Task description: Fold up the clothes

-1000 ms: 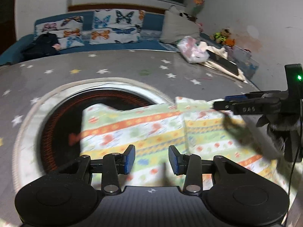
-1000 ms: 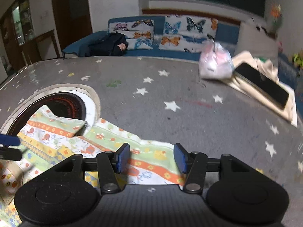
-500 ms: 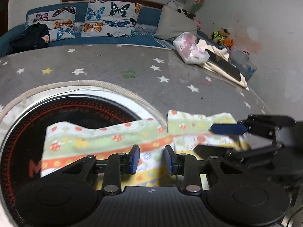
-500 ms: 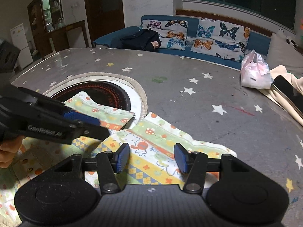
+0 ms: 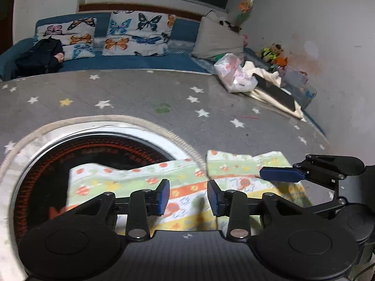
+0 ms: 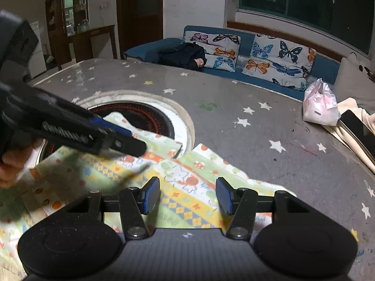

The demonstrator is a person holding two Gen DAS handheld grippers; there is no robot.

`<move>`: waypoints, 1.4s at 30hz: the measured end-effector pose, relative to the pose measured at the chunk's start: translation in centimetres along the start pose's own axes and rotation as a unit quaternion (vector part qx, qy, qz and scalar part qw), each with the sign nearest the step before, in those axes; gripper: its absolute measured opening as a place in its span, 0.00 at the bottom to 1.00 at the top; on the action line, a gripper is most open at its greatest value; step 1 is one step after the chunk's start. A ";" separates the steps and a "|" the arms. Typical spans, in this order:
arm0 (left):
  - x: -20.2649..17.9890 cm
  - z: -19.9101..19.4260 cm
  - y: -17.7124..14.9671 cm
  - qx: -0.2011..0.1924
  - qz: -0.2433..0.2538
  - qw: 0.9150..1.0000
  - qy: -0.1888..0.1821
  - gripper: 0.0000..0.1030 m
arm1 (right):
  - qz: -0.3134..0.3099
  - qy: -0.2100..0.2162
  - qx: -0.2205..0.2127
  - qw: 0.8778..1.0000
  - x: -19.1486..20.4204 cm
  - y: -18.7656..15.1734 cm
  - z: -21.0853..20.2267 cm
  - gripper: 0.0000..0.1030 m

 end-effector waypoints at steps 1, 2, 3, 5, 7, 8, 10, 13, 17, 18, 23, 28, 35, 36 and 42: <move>0.1 -0.6 -0.3 0.000 0.002 1.000 0.005 0.42 | -0.001 -0.002 0.003 1.000 0.1 -0.2 0.1 0.52; 0.2 -1.2 -0.5 0.001 0.004 1.000 0.009 0.43 | -0.002 -0.005 0.006 1.000 0.2 -0.3 0.1 0.52; 0.2 -1.8 -0.8 0.001 0.006 1.000 0.014 0.45 | -0.003 -0.007 0.007 1.000 0.3 -0.4 0.1 0.52; 0.4 -3.0 -1.3 0.002 0.009 1.000 0.024 0.49 | -0.007 -0.005 0.006 1.000 0.6 -0.5 -0.7 0.52; 0.6 -4.1 -1.8 0.002 0.013 0.999 0.033 0.53 | -0.016 0.001 0.005 1.000 1.2 -0.6 -1.9 0.54; 0.6 -4.7 -2.1 0.003 0.015 0.999 0.038 0.53 | -0.019 0.004 0.005 1.000 1.4 -0.8 -2.4 0.55; 0.8 -5.9 -2.6 0.004 0.018 0.999 0.047 0.58 | -0.023 0.009 0.011 1.000 2.0 -1.5 -3.3 0.56; 0.7 -7.5 -3.6 0.004 0.027 0.998 0.057 0.63 | -0.030 0.017 0.021 0.999 2.9 -2.8 -4.6 0.58; -1.2 -8.4 -6.2 0.005 0.050 0.997 0.052 0.64 | -0.048 0.030 0.032 0.998 4.7 -4.9 -6.2 0.61; -1.6 -8.7 -6.9 0.005 0.055 0.997 0.051 0.64 | -0.052 0.034 0.034 0.997 5.2 -5.4 -6.6 0.64; -4.0 -9.9 -10.1 0.006 0.084 0.995 0.044 0.63 | -0.068 0.044 0.041 0.996 7.3 -8.0 -7.7 0.65; -5.1 -9.6 -12.6 0.017 0.105 0.992 0.060 0.60 | -0.079 0.037 0.039 0.995 8.3 -9.6 -8.7 0.70; -3.5 -11.1 -13.9 0.003 0.077 0.994 0.074 0.62 | -0.048 0.030 0.026 0.998 7.3 -10.2 -10.0 0.71; -3.1 -11.1 -14.0 0.004 0.072 0.994 0.076 0.62 | -0.039 0.029 0.024 0.999 7.0 -10.2 -10.2 0.71; -3.2 -11.4 -14.8 0.007 0.107 0.990 0.092 0.57 | 0.002 0.030 0.036 0.999 5.5 -11.0 -9.8 0.72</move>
Point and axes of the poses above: each gripper's, at about its wrist camera, not at the fingertips, and z roughly the way its jaws point, x to its left, y to its top, the point moved 3 cm from there along z, roughly the way its jaws point, and after that the axes turned 7 degrees about z, right-handed, at the moved point
